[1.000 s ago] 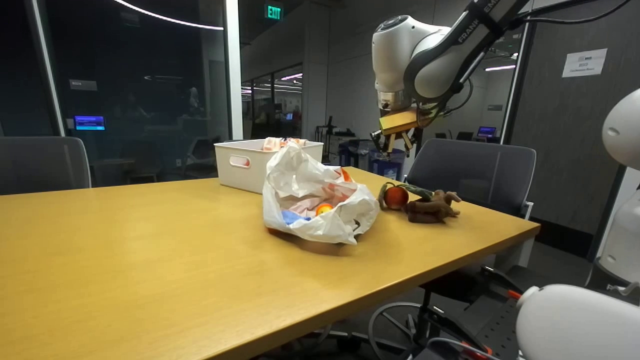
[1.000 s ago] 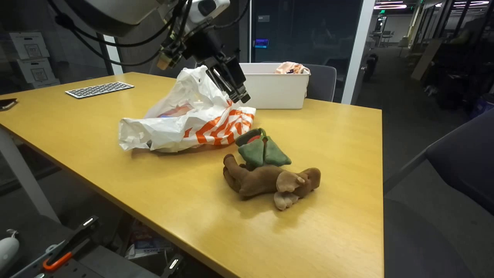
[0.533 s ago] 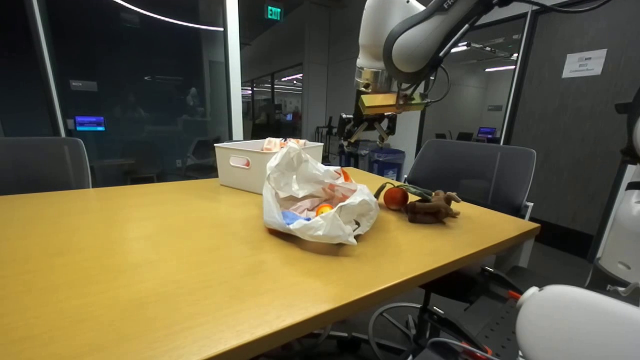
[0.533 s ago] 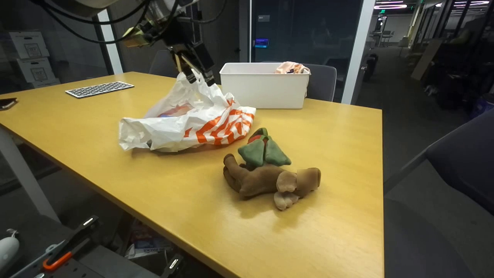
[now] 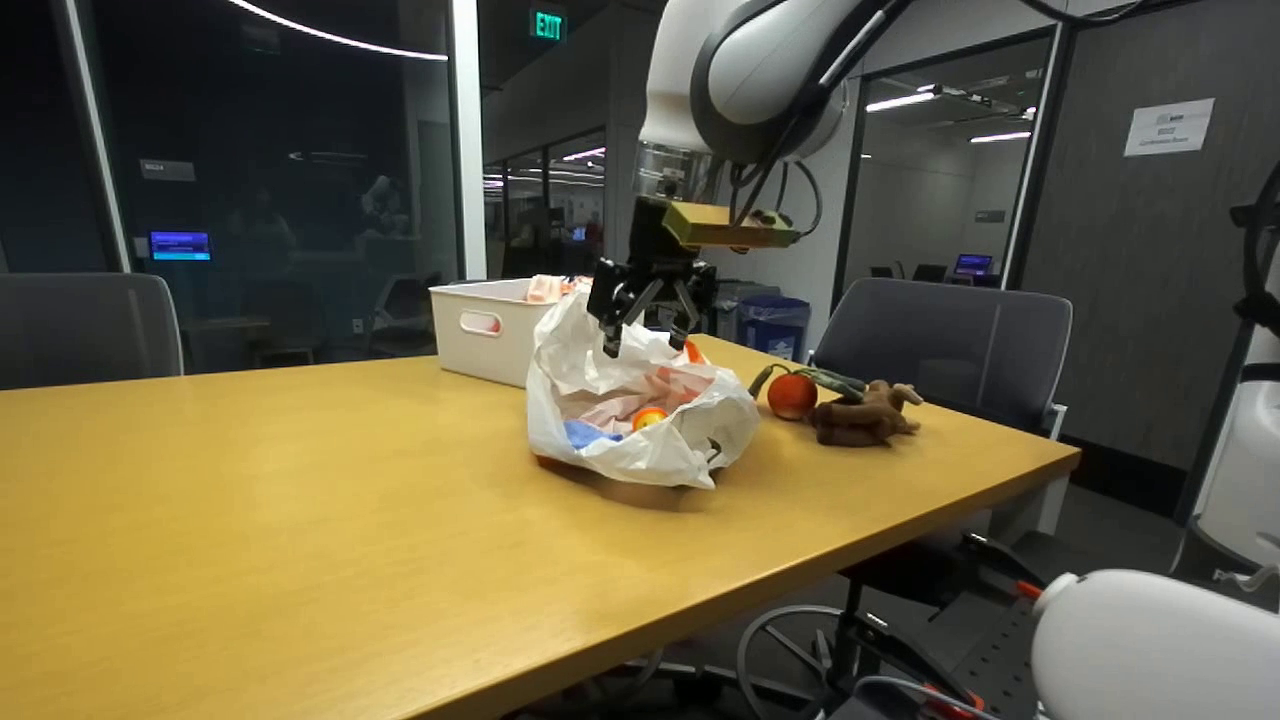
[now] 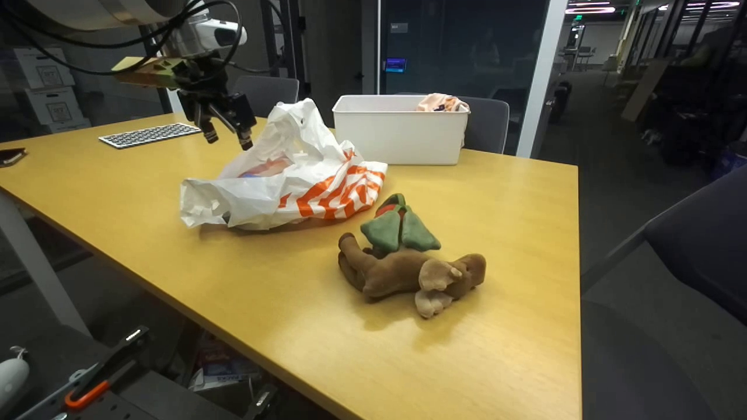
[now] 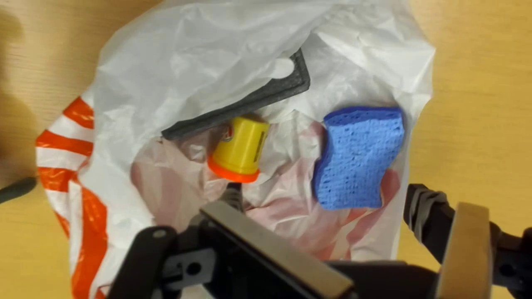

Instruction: Remove the items from the plastic bag and put them on the right side of the table.

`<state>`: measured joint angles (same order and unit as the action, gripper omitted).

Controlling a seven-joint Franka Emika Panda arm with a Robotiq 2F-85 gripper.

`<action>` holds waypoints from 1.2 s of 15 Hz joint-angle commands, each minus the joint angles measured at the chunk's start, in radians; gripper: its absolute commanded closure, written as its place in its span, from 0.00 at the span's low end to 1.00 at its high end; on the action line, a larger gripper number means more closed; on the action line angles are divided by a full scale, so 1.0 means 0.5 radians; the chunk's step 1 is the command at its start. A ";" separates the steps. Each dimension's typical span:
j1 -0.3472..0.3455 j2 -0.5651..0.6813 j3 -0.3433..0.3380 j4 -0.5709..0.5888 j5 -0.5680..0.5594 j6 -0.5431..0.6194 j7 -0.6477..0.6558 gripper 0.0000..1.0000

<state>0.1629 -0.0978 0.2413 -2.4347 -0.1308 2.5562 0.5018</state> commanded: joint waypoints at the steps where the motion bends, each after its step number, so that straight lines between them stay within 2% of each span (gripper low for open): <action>1: 0.005 0.252 -0.034 0.162 0.038 0.022 -0.207 0.00; 4: -0.004 0.377 -0.101 0.231 -0.069 -0.029 -0.168 0.00; 10: 0.008 0.623 -0.229 0.364 -0.018 -0.020 -0.257 0.00; 17: 0.024 0.805 -0.294 0.480 0.021 -0.034 -0.302 0.00; 18: 0.032 0.821 -0.310 0.489 0.002 -0.035 -0.284 0.21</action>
<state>0.1606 0.2809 0.1107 -2.2335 -0.1337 2.5561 0.3721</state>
